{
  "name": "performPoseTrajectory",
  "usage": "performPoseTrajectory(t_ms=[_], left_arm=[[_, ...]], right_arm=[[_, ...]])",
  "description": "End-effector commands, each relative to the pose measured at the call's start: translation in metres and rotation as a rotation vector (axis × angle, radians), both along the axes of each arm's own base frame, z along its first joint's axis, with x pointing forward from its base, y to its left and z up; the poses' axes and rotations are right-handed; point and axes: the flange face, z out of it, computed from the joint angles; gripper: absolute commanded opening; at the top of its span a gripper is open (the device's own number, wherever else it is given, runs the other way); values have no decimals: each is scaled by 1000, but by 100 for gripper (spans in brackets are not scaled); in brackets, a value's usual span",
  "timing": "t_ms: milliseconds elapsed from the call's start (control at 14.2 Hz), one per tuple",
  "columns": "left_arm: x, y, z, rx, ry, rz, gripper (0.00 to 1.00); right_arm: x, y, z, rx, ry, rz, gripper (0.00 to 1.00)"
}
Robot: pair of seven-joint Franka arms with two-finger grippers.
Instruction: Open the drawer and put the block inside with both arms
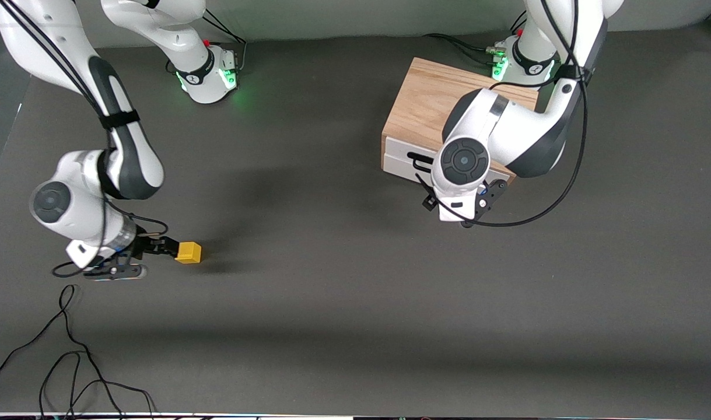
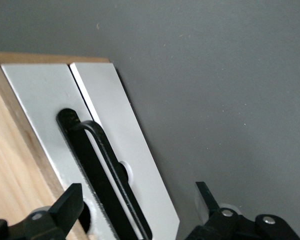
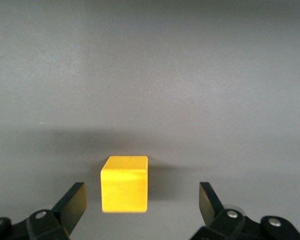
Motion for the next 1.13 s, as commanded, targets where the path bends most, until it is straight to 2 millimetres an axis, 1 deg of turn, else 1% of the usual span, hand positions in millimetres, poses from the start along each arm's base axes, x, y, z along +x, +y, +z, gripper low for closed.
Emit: performPoseTrajectory(t_ms=[0,71,141,353,495,707,1060], left_arm=[[-12,-1,-19,28,0,104,99],[-19,-6,-29,37,7,100,99],[-24,-6,-35,43,13,98,99],[-31,-4,-54,59,3,147,99],[-31,-4,-66,71,9,165,99],[-31,-3,-72,75,16,166,99],[-23,0,-94,69,7,181,99]], right_arm=[[-5,8,-24,-4,-20,39,100],[-5,10,-30,-4,-14,41,100],[-5,12,-33,-3,-19,43,100],[-19,11,-53,-3,-23,46,100],[-24,11,-61,-3,-36,46,100],[-26,11,-68,-3,-25,45,100],[-27,12,-72,-3,-19,45,100]])
